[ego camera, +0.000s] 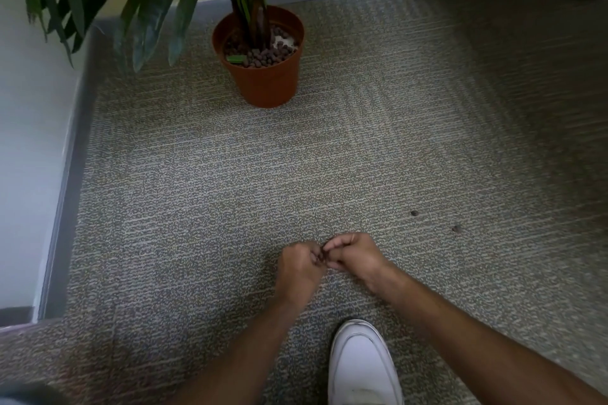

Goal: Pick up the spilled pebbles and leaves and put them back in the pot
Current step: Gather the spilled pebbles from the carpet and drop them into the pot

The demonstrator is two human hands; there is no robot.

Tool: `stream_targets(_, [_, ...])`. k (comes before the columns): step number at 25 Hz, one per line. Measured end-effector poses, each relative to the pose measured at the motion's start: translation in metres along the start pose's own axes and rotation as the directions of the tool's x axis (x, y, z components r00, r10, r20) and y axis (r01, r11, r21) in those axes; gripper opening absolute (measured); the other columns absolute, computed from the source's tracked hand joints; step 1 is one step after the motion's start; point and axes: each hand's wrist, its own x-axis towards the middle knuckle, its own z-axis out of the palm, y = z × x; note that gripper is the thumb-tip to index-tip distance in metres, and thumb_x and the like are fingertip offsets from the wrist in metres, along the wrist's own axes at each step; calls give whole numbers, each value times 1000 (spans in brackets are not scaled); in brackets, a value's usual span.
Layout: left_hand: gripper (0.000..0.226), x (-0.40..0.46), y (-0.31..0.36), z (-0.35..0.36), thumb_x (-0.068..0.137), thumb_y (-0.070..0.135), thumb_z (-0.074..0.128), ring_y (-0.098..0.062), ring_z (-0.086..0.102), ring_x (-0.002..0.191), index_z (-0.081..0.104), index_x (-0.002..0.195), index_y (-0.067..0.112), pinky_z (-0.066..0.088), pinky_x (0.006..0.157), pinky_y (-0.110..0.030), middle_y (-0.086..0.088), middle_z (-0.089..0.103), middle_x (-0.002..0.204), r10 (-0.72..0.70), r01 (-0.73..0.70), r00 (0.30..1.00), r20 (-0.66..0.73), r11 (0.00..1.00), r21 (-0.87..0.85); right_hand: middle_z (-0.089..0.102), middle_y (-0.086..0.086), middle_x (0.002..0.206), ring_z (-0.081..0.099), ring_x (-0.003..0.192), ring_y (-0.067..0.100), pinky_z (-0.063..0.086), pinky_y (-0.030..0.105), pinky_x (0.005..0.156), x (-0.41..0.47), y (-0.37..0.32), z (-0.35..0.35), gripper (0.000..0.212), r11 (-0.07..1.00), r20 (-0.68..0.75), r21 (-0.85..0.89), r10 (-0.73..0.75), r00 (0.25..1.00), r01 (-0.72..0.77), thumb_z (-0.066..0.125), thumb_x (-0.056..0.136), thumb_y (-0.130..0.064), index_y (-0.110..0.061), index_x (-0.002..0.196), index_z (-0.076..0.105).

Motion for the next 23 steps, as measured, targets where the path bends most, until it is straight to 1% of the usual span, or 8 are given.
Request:
stream_targets(2, [20,5,2,-2,68,-1,74,-5,55,43,69,59,15,43,48,-21,3,64,52,-183,181,983,22,939,-292,69,17,76,68,66,20,60,24,66,0,-6,-13,19,987,22,156,27,999,-30,58,78,19,3,81,69])
stream_targets(6, [23,19,-2,-20,76,-7,64,-11,58,49,72,64,11,48,49,-22,-5,66,59,-364,416,902,231,590,-692,71,13,78,66,70,20,59,25,66,0,-28,-55,16,968,-62,252,10,998,6,62,78,13,0,81,70])
stream_targets(9, [23,27,-3,-30,80,-3,61,-12,58,53,70,64,10,50,51,-22,-5,64,62,-367,457,874,319,395,-797,71,0,82,64,73,11,50,21,67,2,-39,-93,7,932,-326,-326,-270,906,160,70,81,-2,-9,82,70])
stream_targets(10, [22,27,-1,-30,80,-3,61,-12,58,52,69,64,10,50,50,-23,-6,63,62,-375,463,870,321,397,-792,70,-4,83,62,72,9,47,21,68,2,-40,-105,5,809,-369,-572,-400,839,134,71,82,-8,-12,83,70])
stream_targets(12, [23,26,5,-26,77,-6,59,-14,58,48,68,62,9,50,47,-25,-8,62,58,-401,478,864,304,464,-746,70,-1,84,58,71,12,42,19,74,4,-40,-128,7,642,-391,-765,-531,752,56,72,81,-10,-15,85,72])
stream_targets(17, [14,27,20,-10,77,-6,58,-25,66,53,67,69,3,60,68,-39,-13,64,56,-435,464,880,192,696,-549,74,6,98,63,85,18,44,22,87,15,-32,-143,16,597,-318,-801,-488,813,46,77,77,-10,-15,92,75])
stream_targets(20, [12,21,24,-2,70,1,70,-19,61,51,69,63,11,55,59,-28,-13,68,61,-254,286,956,145,915,-284,73,2,95,55,77,11,39,18,83,17,-27,-137,17,531,-266,-843,-541,798,79,77,76,-10,-19,91,75])
stream_targets(23, [17,18,27,6,69,0,73,-11,61,54,71,64,16,49,53,-14,-3,70,66,-55,56,987,153,998,-2,74,2,91,61,78,15,43,21,83,10,-29,-152,14,540,-324,-840,-583,745,57,75,77,-10,-20,87,75])
